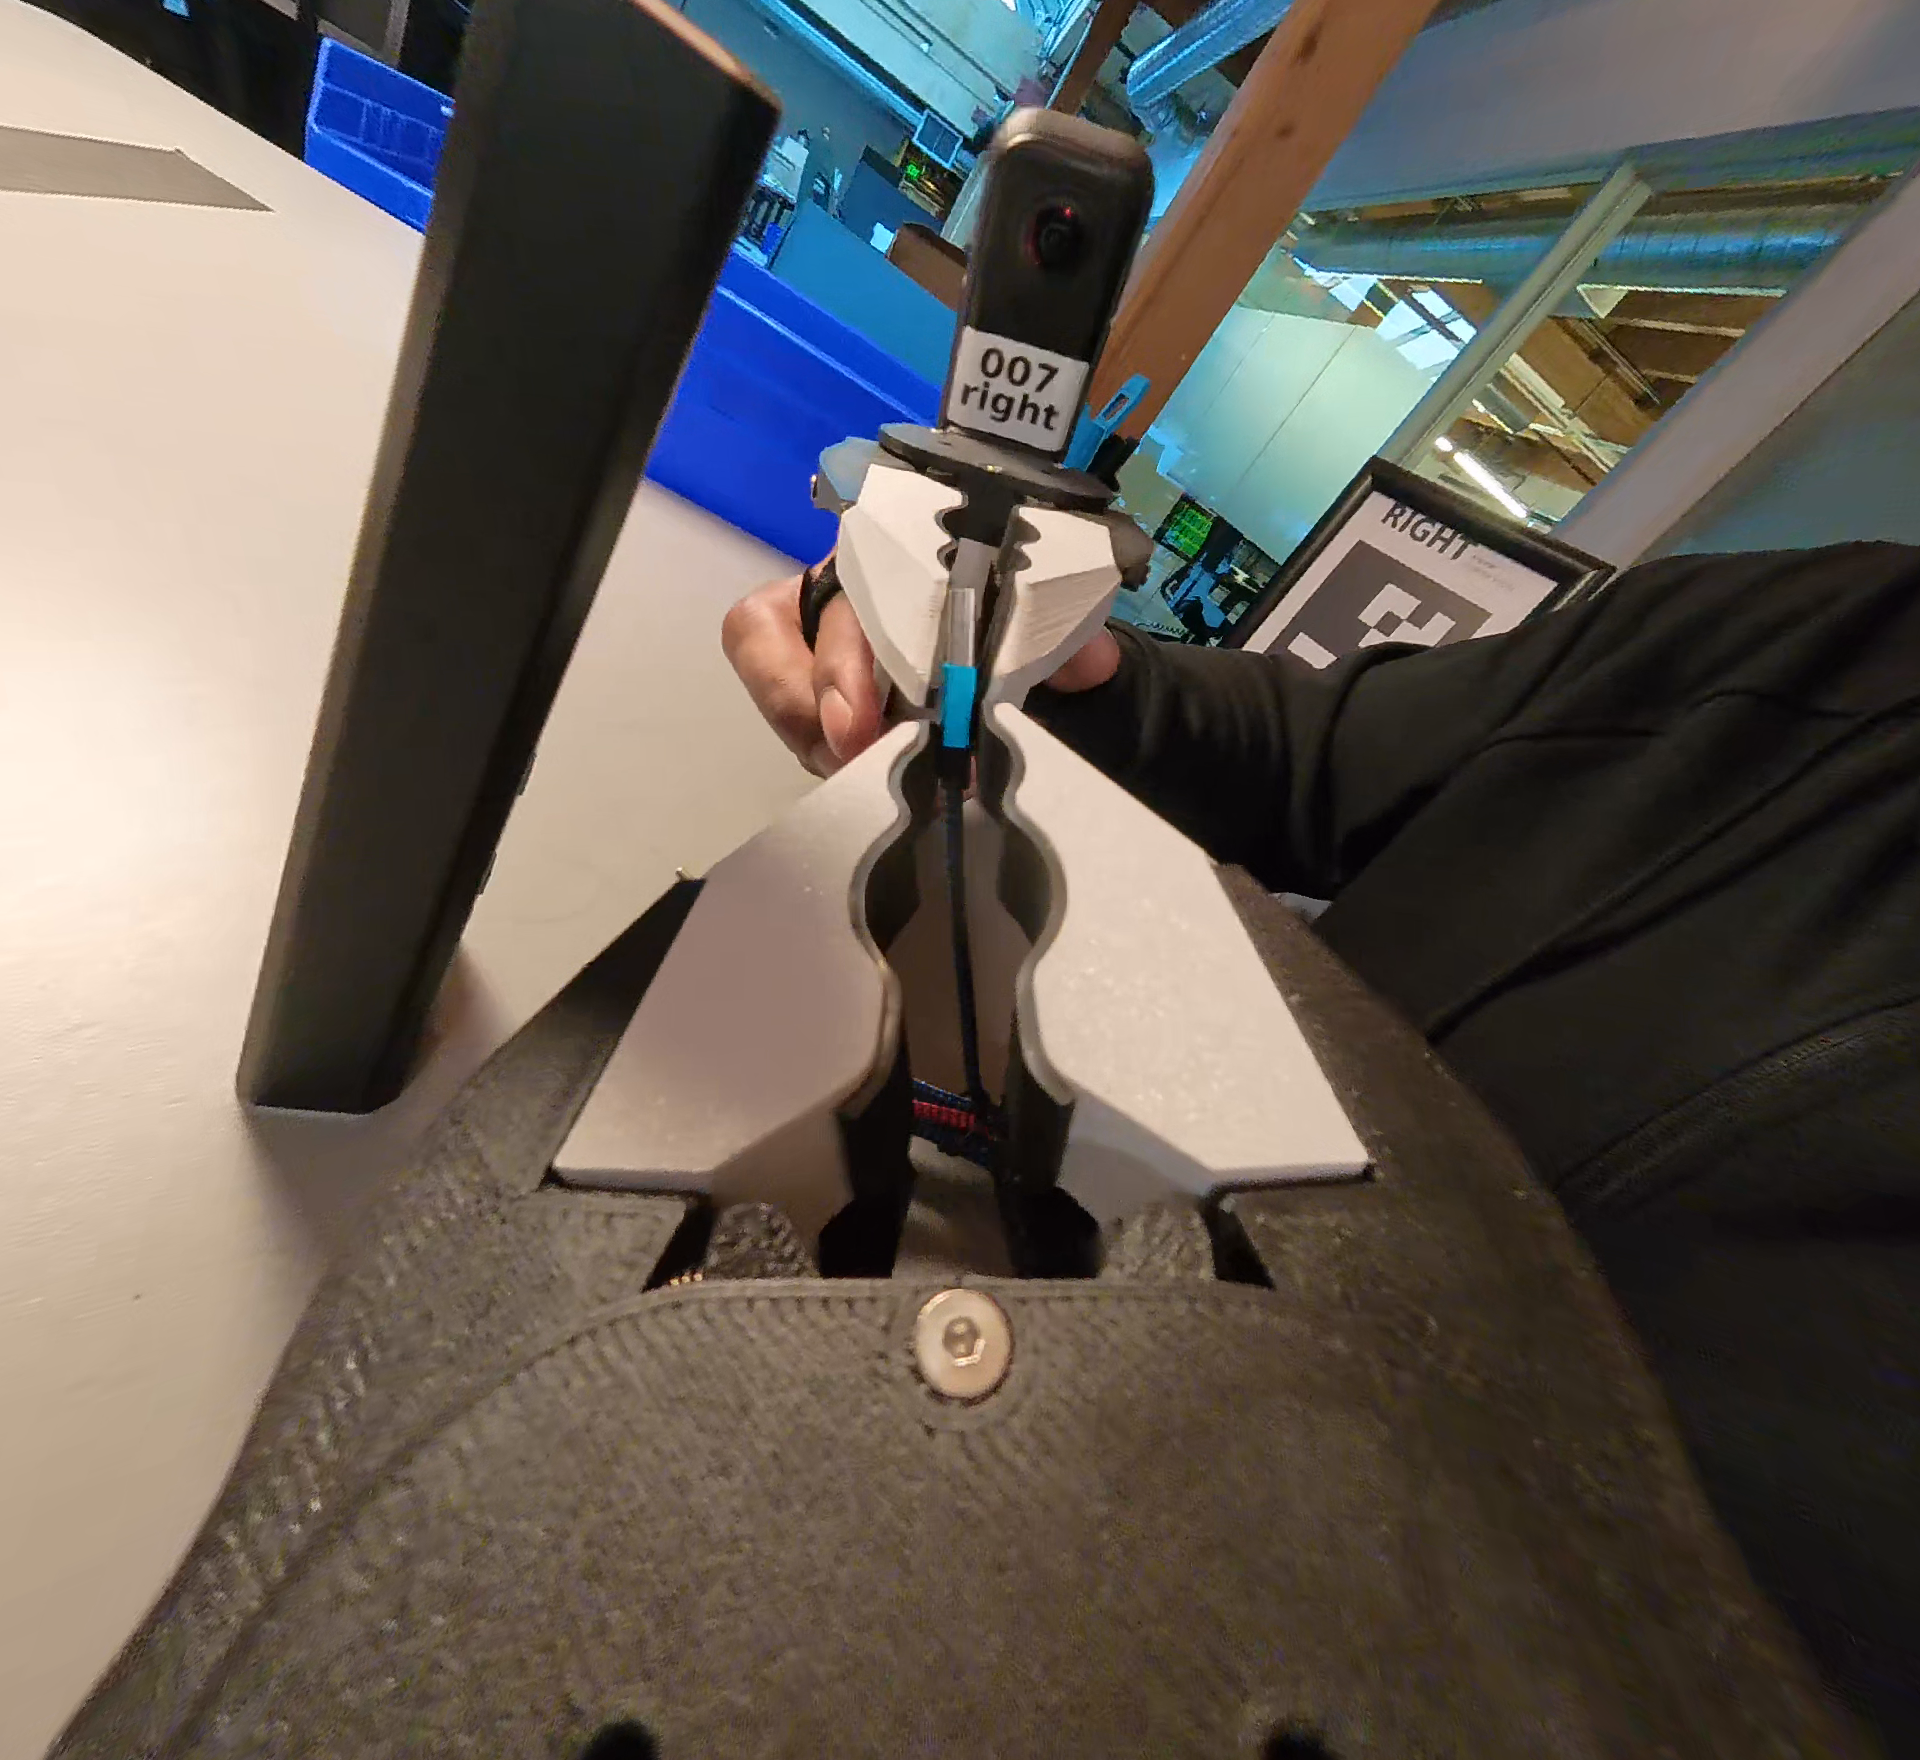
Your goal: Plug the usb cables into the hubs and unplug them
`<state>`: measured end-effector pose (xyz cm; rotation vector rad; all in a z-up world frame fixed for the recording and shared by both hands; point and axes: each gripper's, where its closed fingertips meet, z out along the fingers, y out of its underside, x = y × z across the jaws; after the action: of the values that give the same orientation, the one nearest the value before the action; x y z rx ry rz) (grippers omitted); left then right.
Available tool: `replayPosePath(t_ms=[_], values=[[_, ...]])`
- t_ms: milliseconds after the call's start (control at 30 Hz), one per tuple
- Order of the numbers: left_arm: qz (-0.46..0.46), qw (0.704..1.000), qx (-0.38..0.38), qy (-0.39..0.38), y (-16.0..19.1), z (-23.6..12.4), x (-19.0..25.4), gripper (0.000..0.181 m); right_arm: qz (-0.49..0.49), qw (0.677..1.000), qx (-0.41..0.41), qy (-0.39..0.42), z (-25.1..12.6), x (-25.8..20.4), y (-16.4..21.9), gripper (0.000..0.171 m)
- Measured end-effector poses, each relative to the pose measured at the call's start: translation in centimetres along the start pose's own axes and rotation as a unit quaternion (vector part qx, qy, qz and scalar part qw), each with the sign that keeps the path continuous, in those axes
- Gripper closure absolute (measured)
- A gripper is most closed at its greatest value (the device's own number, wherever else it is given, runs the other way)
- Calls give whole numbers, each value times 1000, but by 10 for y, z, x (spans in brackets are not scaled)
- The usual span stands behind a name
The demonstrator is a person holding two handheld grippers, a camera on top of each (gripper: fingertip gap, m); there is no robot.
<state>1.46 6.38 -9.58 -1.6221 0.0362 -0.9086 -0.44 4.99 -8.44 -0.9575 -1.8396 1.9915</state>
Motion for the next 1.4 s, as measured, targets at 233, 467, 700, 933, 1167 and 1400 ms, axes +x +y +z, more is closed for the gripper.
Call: replayPosePath(t_ms=[233, 467, 700, 933, 1167, 1400], values=[[-76, 996, 16, -35, -3, -6, -16, 172, -100, 991, 39, 83, -12, 22, -15, 150], [-145, 987, 51, -50, -8, -11, -27, 172, -205, 961, -2, 185, -17, 70, -11, 123], [-138, 988, 48, -57, -9, -10, -24, 173, -155, 983, -10, 101, 0, 83, -15, 107], [-139, 987, 52, -57, -10, -11, -25, 172, -108, 993, -45, 7, 26, 71, -5, 119], [-147, 984, 71, -74, -16, -20, -32, 172, -143, 984, -38, 97, 27, 85, -8, 144], [-196, 974, 96, -56, -18, -27, -38, 172, -201, 974, -39, 97, 27, 71, -4, 144]])
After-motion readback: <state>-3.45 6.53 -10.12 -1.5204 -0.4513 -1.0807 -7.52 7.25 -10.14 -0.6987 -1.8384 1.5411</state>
